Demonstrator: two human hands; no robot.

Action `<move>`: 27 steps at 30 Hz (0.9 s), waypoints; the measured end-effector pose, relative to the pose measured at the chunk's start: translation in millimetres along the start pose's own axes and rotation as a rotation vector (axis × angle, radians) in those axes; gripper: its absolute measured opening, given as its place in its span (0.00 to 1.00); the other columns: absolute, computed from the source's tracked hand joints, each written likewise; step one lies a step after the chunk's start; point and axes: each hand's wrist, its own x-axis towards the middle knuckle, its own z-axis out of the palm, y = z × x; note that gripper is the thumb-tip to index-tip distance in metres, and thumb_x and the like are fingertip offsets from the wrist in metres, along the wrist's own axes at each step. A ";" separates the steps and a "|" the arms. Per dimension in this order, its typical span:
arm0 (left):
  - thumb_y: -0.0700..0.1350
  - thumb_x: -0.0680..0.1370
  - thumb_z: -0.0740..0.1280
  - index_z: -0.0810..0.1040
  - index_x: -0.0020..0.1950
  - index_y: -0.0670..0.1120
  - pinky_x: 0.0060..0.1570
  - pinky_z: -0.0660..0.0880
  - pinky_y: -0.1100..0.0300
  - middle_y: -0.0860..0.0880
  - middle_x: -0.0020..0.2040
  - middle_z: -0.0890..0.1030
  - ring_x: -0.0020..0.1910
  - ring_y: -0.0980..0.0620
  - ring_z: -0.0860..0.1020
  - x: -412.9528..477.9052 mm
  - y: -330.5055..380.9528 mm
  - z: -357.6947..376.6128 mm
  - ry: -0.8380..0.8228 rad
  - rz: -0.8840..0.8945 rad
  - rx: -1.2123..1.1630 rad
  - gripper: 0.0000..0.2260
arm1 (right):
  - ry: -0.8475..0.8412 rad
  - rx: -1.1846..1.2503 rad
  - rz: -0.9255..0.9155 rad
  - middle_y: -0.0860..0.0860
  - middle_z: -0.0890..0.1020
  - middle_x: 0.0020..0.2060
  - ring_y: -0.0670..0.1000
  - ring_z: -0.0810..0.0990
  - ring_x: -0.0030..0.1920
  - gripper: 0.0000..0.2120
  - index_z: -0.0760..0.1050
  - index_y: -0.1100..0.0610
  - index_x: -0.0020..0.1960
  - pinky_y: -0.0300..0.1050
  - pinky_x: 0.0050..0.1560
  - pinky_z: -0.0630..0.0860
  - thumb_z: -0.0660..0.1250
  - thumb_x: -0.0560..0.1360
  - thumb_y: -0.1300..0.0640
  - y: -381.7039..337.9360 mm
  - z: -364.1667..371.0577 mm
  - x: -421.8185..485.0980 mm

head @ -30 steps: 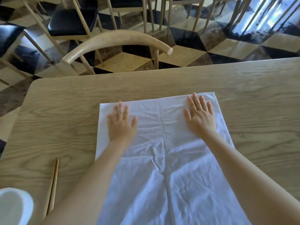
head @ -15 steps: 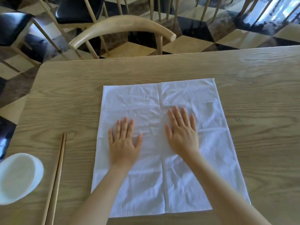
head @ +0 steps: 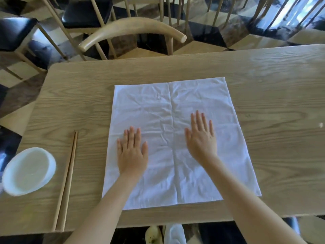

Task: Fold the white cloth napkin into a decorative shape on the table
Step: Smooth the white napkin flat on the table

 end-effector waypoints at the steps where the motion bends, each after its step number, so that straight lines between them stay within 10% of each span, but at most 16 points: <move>1: 0.56 0.77 0.41 0.54 0.75 0.46 0.73 0.46 0.45 0.45 0.76 0.55 0.75 0.47 0.51 -8.1 10.3 2.3 -0.013 0.026 -0.015 0.28 | -0.039 0.030 -0.097 0.54 0.54 0.76 0.52 0.48 0.76 0.26 0.52 0.58 0.75 0.51 0.74 0.41 0.51 0.80 0.51 -25.7 9.9 -10.1; 27: 0.59 0.78 0.41 0.45 0.75 0.45 0.74 0.40 0.46 0.51 0.75 0.42 0.76 0.50 0.43 -106.9 -73.3 -15.8 -0.048 -0.030 0.082 0.30 | -0.077 -0.143 0.139 0.49 0.45 0.76 0.43 0.39 0.74 0.31 0.42 0.53 0.76 0.47 0.75 0.40 0.43 0.78 0.41 99.9 -27.0 -136.9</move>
